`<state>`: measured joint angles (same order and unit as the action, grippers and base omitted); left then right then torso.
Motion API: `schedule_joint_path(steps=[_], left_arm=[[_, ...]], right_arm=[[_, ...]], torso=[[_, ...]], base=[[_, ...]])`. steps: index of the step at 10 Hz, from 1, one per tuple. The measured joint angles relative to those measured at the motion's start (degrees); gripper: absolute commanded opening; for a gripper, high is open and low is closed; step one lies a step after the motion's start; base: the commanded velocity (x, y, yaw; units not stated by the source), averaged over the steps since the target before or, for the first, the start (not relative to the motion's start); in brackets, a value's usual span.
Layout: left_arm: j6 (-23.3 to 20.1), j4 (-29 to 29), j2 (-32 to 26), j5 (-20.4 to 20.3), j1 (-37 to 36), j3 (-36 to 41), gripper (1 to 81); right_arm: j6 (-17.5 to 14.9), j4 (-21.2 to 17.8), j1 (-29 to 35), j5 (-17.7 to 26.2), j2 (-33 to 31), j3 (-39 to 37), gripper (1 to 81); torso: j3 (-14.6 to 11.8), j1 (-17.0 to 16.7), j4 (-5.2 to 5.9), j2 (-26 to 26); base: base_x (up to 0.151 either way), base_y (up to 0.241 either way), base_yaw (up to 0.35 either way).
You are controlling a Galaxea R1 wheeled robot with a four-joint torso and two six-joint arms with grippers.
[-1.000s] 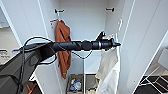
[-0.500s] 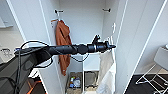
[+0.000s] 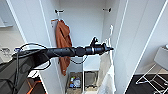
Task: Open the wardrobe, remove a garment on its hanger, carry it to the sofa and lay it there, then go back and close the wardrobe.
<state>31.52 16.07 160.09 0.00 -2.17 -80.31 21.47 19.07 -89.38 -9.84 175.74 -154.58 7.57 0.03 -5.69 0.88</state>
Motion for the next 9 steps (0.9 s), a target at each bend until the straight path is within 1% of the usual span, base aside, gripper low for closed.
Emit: schedule_joint_path(steps=[2,5,7,9], left_arm=[[-0.18,-1.85,-2.71,-0.02,1.65,5.1,1.0],[0.0,-4.04,-11.35,0.13,5.89,11.48,1.0],[-0.07,-6.16,-14.71,0.35,8.92,14.82,1.0],[-0.2,-7.03,-16.64,4.77,11.15,15.1,1.0]], right_arm=[[0.0,0.0,0.0,-0.02,-0.02,0.0,81.1],[0.0,0.0,0.02,-0.02,-0.02,0.0,81.1],[0.0,0.0,0.02,-0.09,-0.05,0.11,81.1],[0.0,0.0,0.02,-0.3,-0.05,0.11,81.1]], torso=[[0.0,-0.02,0.0,0.02],[0.0,0.0,0.0,0.02],[0.0,-0.02,0.0,0.02],[0.0,-0.02,0.0,0.02]], base=[[0.0,0.0,0.0],[0.0,0.0,0.0],[0.0,0.0,0.0],[0.0,0.0,0.0]])
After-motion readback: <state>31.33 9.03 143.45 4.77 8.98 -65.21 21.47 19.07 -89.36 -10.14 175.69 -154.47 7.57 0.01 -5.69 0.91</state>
